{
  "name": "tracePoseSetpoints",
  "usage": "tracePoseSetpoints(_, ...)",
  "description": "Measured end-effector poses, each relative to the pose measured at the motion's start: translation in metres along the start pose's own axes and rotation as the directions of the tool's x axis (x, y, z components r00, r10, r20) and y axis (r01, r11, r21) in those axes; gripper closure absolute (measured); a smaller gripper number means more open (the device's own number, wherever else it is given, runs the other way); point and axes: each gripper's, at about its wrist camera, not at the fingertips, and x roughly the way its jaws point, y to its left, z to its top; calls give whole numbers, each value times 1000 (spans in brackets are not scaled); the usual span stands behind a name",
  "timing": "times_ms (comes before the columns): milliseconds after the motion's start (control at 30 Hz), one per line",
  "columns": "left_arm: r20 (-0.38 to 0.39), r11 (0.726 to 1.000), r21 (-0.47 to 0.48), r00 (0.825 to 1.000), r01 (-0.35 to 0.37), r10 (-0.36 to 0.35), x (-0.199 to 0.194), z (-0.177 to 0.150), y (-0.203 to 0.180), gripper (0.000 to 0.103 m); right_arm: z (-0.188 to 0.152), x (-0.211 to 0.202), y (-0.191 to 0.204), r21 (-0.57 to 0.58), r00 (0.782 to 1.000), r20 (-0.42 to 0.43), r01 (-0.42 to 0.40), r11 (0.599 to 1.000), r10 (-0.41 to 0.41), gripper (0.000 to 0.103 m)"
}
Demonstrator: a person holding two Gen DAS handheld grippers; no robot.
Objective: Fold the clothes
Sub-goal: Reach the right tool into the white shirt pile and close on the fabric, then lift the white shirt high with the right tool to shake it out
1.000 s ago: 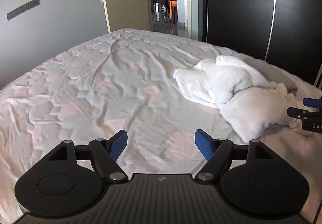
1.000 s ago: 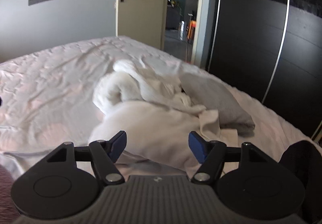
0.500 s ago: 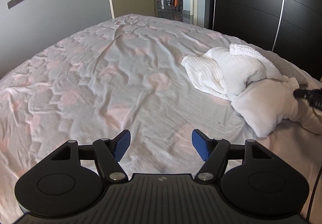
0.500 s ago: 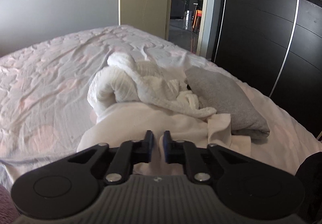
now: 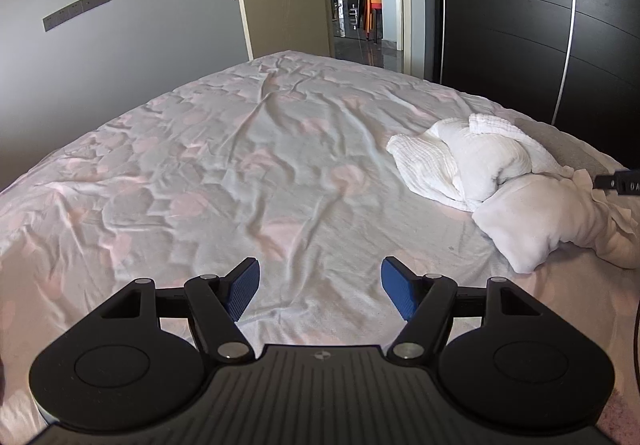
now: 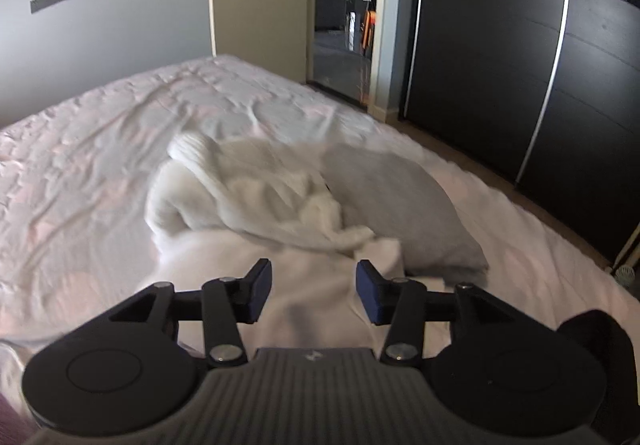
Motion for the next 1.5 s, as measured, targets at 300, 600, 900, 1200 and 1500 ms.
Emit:
tracePoseSetpoints(300,-39,999,-36,999,-34,32,1,-13,16,36,-19,61,-37,134,992,-128,33,990,-16,64)
tracePoseSetpoints(600,-36,998,-22,998,-56,55,-8,-13,24,36,26,0,-14,121,989,43,-142,982,138,96)
tracePoseSetpoints(900,41,994,-33,993,-108,109,-56,-8,42,36,128,-129,86,-104,809,350,-468,877,473,96)
tracePoseSetpoints(1200,97,959,-135,960,-248,262,-125,-27,101,36,192,-230,228,-368,501,438,-658,657,747,96)
tracePoseSetpoints(1500,80,869,-318,902,-380,424,-183,-70,170,36,147,-219,324,-443,494,281,-694,568,823,96)
